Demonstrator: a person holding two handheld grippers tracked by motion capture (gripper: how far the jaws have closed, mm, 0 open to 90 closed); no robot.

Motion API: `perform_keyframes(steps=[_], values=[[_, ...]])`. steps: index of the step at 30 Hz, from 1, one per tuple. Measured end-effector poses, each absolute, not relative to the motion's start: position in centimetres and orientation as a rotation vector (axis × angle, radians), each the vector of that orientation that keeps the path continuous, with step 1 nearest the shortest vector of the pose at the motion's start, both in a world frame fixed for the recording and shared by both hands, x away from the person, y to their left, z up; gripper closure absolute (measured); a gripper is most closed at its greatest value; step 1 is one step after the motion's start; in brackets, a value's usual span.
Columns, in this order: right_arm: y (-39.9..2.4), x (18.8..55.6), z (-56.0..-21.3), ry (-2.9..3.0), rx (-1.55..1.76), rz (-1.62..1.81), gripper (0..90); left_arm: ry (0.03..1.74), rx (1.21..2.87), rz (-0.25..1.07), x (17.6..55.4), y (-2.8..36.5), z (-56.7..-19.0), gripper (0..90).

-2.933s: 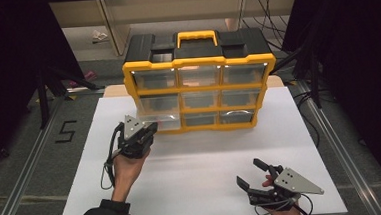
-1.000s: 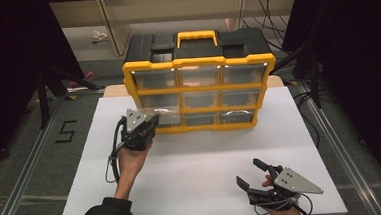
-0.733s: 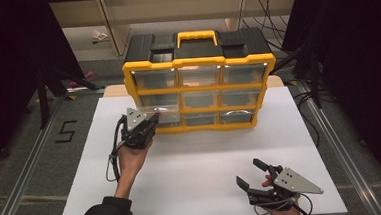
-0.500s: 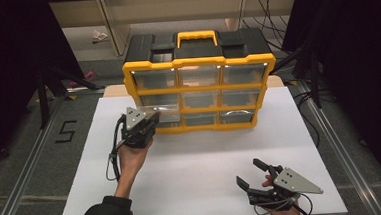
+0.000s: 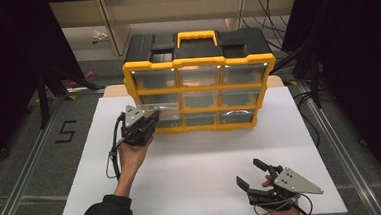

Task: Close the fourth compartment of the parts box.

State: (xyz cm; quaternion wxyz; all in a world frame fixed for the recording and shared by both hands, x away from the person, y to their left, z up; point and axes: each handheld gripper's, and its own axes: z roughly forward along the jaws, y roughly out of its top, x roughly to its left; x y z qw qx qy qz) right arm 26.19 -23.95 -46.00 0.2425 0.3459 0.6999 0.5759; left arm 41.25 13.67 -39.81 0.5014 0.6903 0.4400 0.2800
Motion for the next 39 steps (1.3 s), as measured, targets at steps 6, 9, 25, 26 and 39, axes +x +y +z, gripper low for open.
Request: perform_keyframes(steps=[6,9,25,26,39], values=[[-24.1,26.2,-46.0,1.910,0.949,1.572,21.2,1.067,1.662,0.677,41.7,13.6,-39.8,89.7],[-24.0,26.3,-46.0,1.914,0.948,1.573,21.2,1.066,1.660,0.675,41.9,13.7,-39.9,89.7],[-23.9,26.3,-46.1,1.918,0.952,1.569,21.2,1.083,1.636,0.662,42.7,13.6,-39.9,89.8],[-23.9,26.3,-46.1,1.918,0.952,1.569,21.2,1.085,1.634,0.660,42.8,13.6,-39.9,89.8],[-24.0,26.3,-46.1,1.919,0.953,1.570,21.2,1.097,1.626,0.667,43.3,13.5,-40.1,89.7]])
